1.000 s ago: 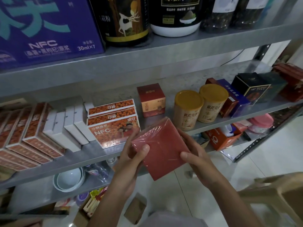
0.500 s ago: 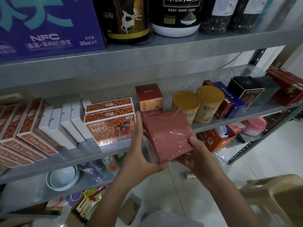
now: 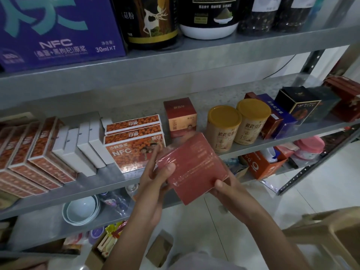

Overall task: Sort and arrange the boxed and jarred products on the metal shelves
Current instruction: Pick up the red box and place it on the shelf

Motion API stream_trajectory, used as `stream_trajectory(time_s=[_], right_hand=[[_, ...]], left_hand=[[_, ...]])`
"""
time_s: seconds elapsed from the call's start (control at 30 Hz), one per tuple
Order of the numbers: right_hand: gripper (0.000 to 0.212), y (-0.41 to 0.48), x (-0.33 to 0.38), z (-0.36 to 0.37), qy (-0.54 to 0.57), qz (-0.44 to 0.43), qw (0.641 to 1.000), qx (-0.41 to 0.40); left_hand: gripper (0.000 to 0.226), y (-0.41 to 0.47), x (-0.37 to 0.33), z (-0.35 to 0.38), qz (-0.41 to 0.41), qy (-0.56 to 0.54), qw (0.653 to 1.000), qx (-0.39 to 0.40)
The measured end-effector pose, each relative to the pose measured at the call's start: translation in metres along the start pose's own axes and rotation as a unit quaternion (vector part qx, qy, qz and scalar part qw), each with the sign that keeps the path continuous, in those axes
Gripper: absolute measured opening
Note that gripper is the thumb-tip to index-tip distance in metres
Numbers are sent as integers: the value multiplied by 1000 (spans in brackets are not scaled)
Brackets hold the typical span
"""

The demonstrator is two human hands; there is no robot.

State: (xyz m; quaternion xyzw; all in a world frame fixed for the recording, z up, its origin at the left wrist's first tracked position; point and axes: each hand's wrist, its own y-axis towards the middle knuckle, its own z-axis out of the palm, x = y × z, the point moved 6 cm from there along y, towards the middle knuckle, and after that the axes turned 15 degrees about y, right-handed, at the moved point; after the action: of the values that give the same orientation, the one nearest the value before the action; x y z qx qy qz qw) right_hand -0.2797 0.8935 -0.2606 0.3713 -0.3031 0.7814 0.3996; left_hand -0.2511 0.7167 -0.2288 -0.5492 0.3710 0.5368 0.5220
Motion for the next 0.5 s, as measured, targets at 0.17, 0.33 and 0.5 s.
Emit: stream_trajectory(time_s=[0.17, 0.33, 0.5], right_hand=[[107, 3, 4, 4, 53, -46, 996, -48], [92, -1, 13, -2, 60, -78, 988, -122], [70, 0, 13, 2, 121, -48, 978, -161]], left_hand=[[73, 0, 16, 2, -58, 2, 997, 48], [81, 6, 11, 7, -40, 125, 990, 56], [134, 1, -4, 13, 95, 261, 957, 86]])
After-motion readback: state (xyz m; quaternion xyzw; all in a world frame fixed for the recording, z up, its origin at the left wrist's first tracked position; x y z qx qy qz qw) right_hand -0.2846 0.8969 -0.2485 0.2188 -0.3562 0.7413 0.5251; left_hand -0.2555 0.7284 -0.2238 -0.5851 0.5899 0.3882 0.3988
